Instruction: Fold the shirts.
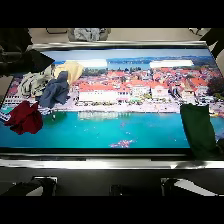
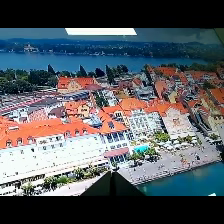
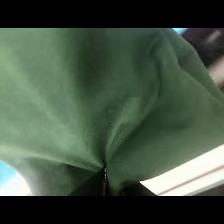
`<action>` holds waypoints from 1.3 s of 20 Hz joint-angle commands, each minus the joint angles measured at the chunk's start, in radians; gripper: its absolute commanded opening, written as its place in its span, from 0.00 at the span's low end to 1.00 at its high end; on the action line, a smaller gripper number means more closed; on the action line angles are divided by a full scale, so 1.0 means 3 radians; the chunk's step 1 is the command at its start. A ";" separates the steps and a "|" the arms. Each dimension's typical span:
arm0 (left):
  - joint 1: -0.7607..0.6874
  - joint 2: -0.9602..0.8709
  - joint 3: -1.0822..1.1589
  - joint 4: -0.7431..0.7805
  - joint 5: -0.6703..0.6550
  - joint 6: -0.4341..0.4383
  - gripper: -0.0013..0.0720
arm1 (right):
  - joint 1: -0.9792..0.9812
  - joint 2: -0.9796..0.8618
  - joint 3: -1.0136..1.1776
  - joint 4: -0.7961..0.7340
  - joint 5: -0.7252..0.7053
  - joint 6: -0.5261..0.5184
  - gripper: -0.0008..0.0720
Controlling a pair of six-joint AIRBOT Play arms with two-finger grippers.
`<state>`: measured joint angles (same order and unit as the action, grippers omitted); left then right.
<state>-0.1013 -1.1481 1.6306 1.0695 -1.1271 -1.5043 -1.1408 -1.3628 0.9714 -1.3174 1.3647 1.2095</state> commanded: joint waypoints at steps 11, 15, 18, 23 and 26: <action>0.0001 0.0003 0.0000 0.0001 -0.0145 0.0003 0.05 | -0.0005 0.0167 -0.0221 -0.0337 0.0131 0.0244 0.60; 0.0000 0.0003 0.0001 0.0001 -0.0145 0.0001 0.05 | -0.0004 0.0173 0.0563 -0.0460 0.0345 -0.0056 0.94; 0.0000 -0.0018 0.0014 0.0055 0.0000 0.0001 0.05 | 0.0160 0.0172 0.1643 0.0097 -0.0123 -0.0242 0.93; -0.0065 -0.0505 0.0205 0.1794 -0.0348 -0.0671 0.05 | 0.1986 0.0155 0.2349 -0.0240 -0.0505 -0.0748 0.93; -0.0074 -0.0857 0.0066 0.2056 -0.1088 -0.0786 0.86 | 0.3059 -0.0093 0.2336 -0.0757 -0.0024 -0.0272 0.96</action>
<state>-0.1173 -1.3190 1.6695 1.5116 -1.2682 -1.6680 -0.4969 -1.3445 1.6333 -1.4185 1.2800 1.0603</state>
